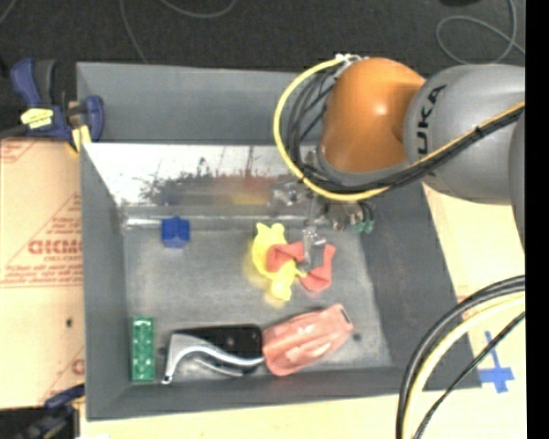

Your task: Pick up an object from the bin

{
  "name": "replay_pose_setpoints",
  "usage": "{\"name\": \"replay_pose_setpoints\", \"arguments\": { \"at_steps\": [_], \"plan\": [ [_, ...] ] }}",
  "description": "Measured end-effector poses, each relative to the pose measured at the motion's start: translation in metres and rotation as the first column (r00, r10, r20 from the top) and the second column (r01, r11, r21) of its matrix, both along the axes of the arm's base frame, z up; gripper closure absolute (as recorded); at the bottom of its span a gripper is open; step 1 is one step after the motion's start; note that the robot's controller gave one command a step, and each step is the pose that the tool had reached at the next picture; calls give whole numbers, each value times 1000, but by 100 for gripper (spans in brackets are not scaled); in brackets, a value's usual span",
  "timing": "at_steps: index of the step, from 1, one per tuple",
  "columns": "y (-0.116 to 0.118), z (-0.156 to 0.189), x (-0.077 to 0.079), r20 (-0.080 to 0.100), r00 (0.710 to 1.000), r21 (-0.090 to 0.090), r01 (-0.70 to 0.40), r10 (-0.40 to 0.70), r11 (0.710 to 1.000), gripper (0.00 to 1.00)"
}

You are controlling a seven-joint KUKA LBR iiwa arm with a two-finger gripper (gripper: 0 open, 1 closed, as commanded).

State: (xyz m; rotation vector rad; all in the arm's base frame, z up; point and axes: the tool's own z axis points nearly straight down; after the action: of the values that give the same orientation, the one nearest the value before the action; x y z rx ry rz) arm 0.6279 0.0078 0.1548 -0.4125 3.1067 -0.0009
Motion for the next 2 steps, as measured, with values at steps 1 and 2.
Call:
{"name": "replay_pose_setpoints", "arguments": {
  "at_steps": [1,2],
  "plan": [
    [-4,-27,-5,1,999,0,36,-36,999,0],
    [-18,-40,-11,-1,999,-2,-45,45,999,0]
  ]
}}
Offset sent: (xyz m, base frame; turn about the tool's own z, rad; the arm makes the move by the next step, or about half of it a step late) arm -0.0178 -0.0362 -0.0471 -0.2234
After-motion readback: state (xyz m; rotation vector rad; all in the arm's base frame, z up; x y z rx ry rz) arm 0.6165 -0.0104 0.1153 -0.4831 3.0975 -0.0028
